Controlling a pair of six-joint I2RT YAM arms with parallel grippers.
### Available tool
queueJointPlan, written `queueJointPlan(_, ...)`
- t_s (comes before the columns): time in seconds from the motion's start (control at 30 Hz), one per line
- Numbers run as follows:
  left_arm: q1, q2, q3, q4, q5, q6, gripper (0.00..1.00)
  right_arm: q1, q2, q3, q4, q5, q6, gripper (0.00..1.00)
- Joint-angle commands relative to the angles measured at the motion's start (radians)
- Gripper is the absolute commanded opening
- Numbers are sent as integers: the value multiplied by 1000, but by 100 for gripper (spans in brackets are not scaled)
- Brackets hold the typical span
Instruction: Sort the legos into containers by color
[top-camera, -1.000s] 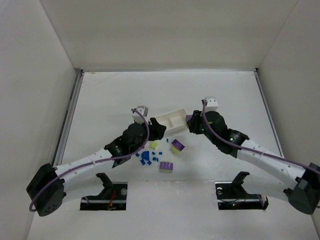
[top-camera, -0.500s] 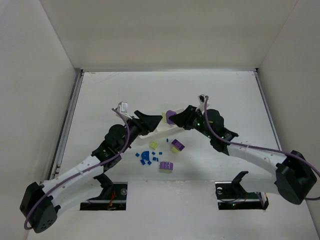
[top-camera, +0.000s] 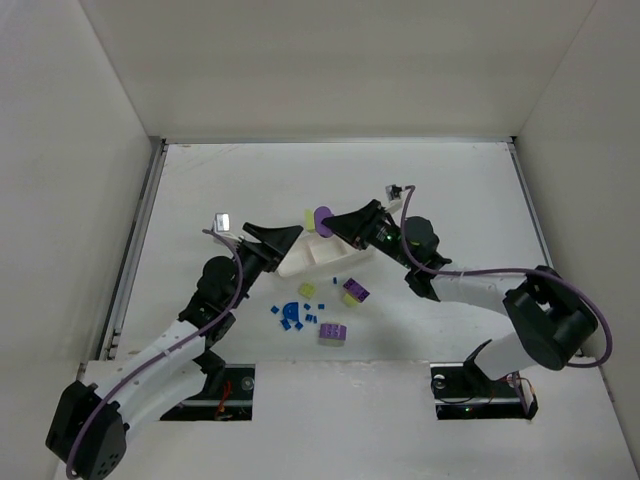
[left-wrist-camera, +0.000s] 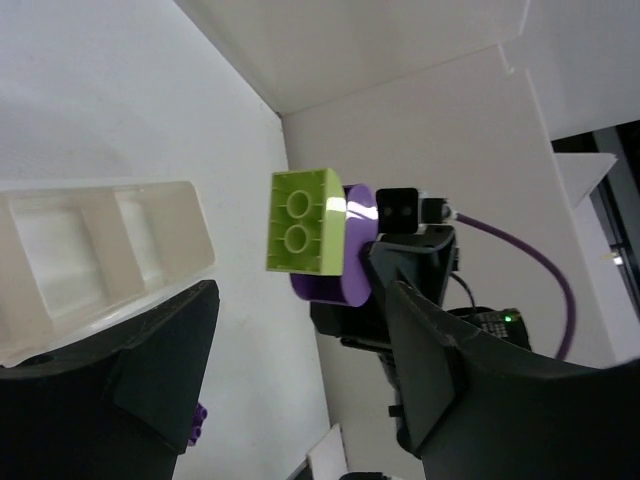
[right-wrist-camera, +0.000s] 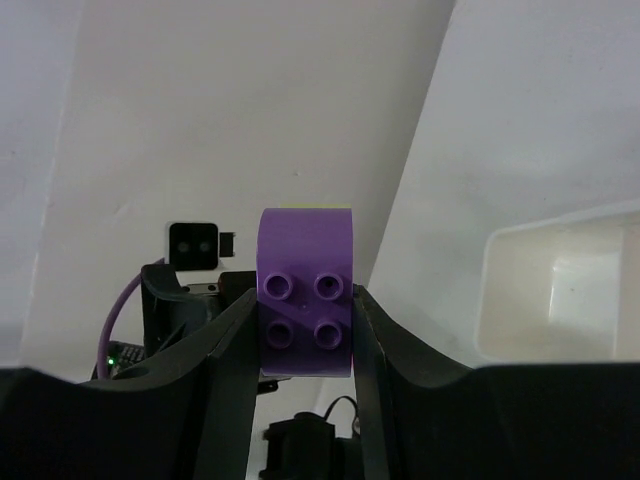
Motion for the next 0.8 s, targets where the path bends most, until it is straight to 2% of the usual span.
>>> queueJointPlan(0.0,24,0,-18,169,51,-63,65,13,15,32,202,-27,90,18)
queueJointPlan(0.47,86,104,14,233,105,-52,59,68,114,42,309,-73,184,18)
queueJointPlan(0.77,53,136,16,290,110,-58,40,71,148,27,371,-72,221,18)
